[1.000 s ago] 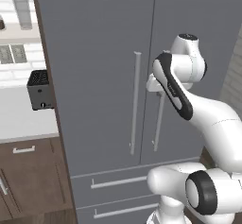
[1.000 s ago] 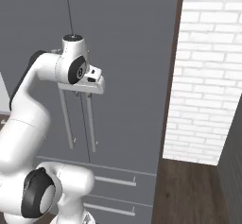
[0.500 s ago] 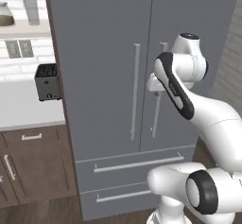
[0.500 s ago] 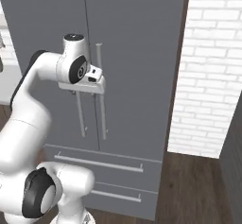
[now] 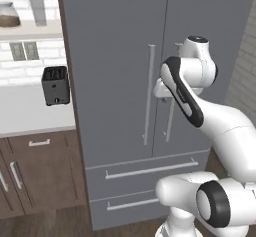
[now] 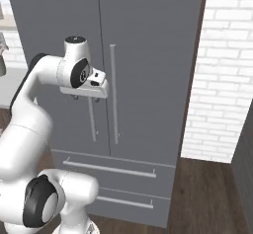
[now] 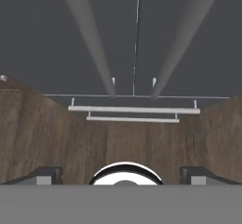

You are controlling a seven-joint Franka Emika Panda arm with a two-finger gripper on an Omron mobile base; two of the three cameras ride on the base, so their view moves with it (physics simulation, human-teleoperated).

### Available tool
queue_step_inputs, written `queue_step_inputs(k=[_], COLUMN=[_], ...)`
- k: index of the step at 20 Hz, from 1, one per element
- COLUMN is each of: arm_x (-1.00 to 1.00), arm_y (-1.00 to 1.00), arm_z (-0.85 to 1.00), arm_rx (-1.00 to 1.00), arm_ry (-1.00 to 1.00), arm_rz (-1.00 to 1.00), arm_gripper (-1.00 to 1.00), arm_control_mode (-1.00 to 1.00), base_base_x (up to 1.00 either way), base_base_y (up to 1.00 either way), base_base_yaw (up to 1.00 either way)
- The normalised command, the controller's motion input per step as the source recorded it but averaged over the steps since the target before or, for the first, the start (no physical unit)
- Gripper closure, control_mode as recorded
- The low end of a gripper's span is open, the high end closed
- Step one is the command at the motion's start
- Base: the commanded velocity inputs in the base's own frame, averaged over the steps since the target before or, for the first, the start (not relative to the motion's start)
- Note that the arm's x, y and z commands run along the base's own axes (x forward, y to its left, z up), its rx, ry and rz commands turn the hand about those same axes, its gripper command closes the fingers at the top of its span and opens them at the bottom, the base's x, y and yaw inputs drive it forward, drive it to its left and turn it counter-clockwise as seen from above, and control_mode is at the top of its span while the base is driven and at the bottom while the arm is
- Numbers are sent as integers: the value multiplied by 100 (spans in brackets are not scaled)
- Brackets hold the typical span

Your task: Take the strawberry from the fridge and place it on top of the pancake, located on the dining counter.

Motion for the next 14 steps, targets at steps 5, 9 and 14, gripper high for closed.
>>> queue_step_inputs(k=[5,9,14], arm_x=[0,0,0], arm_y=[0,0,0], arm_z=[0,0,0], arm_rx=[0,0,0], arm_ry=[0,0,0], arm_rz=[0,0,0], arm_gripper=[-100,-100,-100], arm_control_mode=[100,100,100], base_base_x=[-42,-23,-31], base_base_y=[-6,0,-12], base_base_yaw=[-10,-2,-6])
